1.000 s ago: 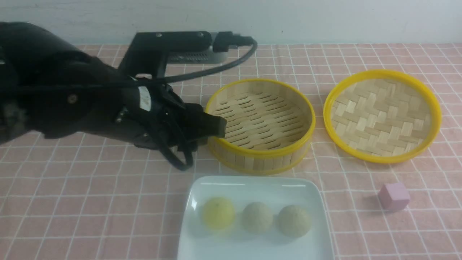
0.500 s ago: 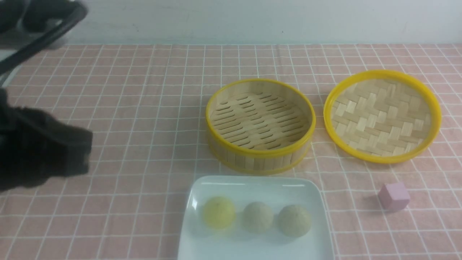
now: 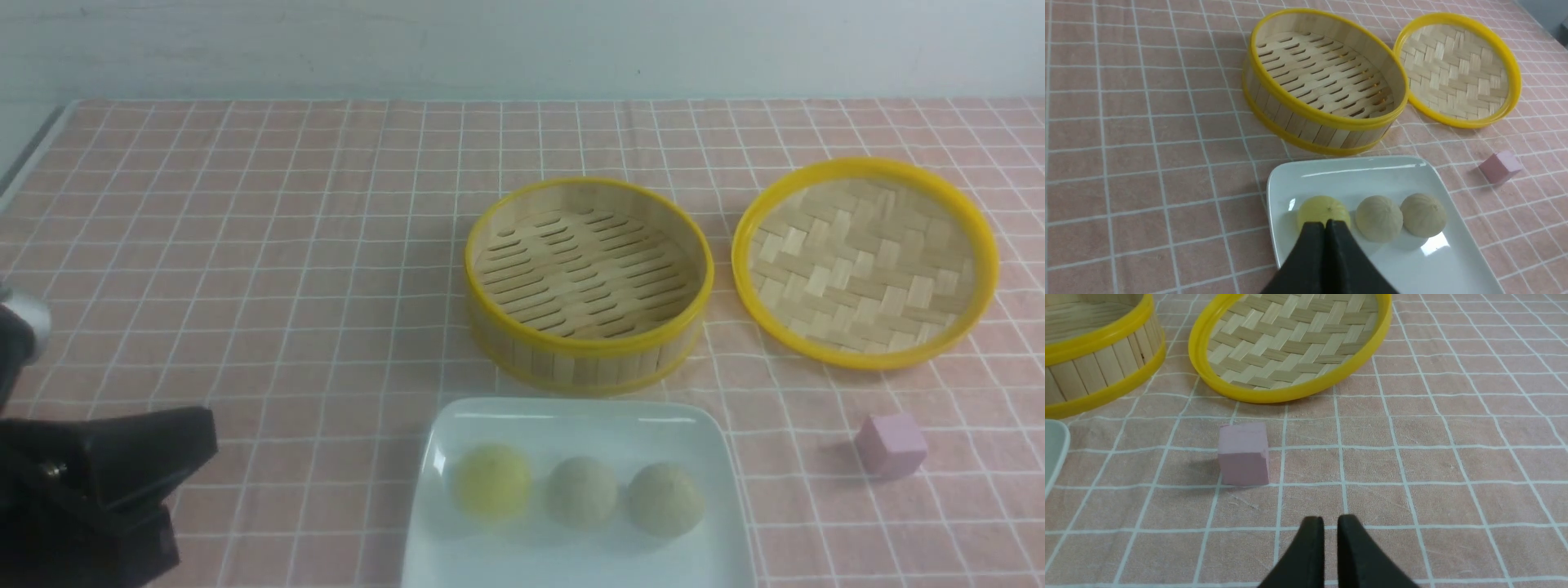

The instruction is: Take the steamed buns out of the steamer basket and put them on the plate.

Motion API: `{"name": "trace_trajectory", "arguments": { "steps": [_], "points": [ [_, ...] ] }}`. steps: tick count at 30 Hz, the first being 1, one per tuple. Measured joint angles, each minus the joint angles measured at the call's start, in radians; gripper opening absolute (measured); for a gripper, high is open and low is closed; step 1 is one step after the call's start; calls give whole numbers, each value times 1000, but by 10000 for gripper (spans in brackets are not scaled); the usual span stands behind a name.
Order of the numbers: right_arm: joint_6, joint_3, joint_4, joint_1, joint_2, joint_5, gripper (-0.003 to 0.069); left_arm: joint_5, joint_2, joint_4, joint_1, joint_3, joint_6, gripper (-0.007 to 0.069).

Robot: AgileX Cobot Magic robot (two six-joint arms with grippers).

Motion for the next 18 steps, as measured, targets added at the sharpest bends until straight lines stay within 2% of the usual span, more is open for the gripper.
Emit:
{"name": "trace_trajectory", "arguments": {
  "steps": [13,18],
  "points": [
    [0,0,0,0,0,0,97,38,1,45,0,15,-3,15],
    [0,0,0,0,0,0,104,-50,-31,27,4,87,26,15]
  ]
}}
